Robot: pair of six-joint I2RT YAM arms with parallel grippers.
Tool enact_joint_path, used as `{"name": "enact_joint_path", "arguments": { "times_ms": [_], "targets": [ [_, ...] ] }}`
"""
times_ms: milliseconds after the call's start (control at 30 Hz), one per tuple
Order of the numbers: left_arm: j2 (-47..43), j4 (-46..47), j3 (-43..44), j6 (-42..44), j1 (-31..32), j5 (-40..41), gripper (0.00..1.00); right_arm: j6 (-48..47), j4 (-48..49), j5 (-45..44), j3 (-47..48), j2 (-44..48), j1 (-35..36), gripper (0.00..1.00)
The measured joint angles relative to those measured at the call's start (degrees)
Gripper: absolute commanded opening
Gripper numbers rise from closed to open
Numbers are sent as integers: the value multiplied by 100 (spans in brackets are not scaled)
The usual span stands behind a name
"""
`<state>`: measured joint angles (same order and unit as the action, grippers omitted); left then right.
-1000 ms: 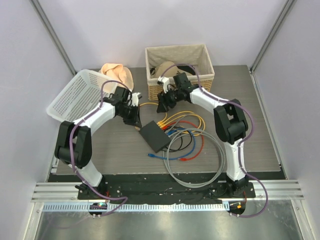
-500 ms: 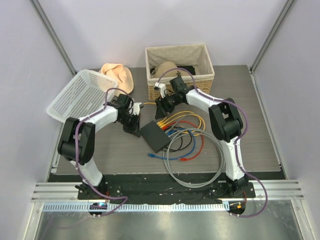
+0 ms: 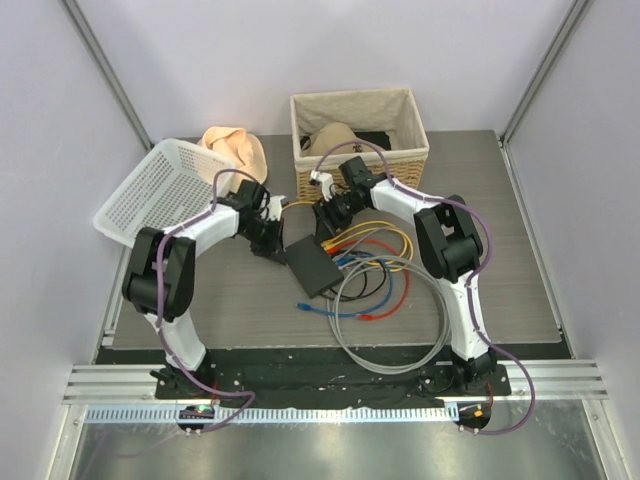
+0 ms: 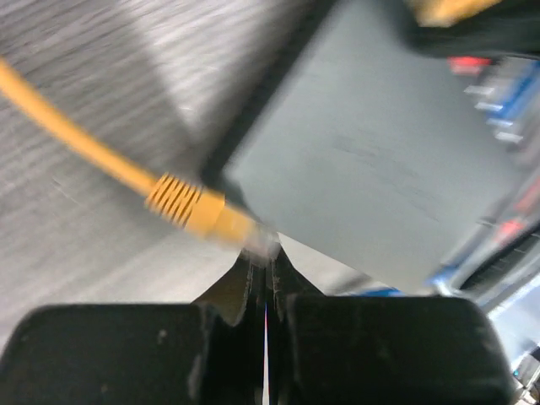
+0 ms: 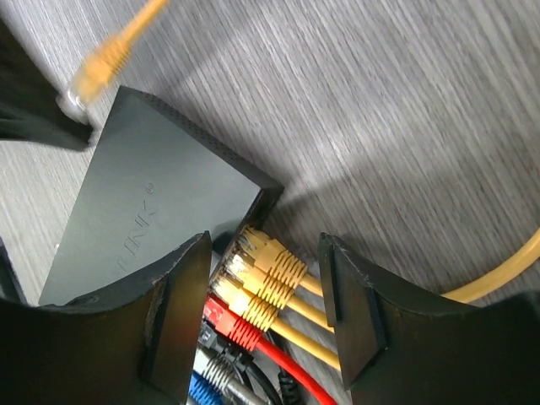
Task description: Pull the plug from the switch port
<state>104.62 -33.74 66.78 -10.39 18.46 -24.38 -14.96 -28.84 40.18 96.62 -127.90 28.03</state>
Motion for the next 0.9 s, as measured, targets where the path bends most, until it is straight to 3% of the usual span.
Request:
{"name": "enact_joint_path", "arguments": {
  "times_ms": [200, 333, 500, 900],
  "targets": [
    [-592, 197, 83, -293, 26, -472, 0, 42, -240, 90, 372, -245, -140, 58],
    [83, 402, 780, -509, 136, -564, 0, 96, -299, 249, 573, -431, -240, 57],
    [680, 487, 879, -713, 168, -605, 0, 116, -319, 330, 647, -492, -254, 56],
    [673, 623, 828, -872, 173, -472, 0, -492, -929, 575, 918, -632, -273, 57]
  ]
}}
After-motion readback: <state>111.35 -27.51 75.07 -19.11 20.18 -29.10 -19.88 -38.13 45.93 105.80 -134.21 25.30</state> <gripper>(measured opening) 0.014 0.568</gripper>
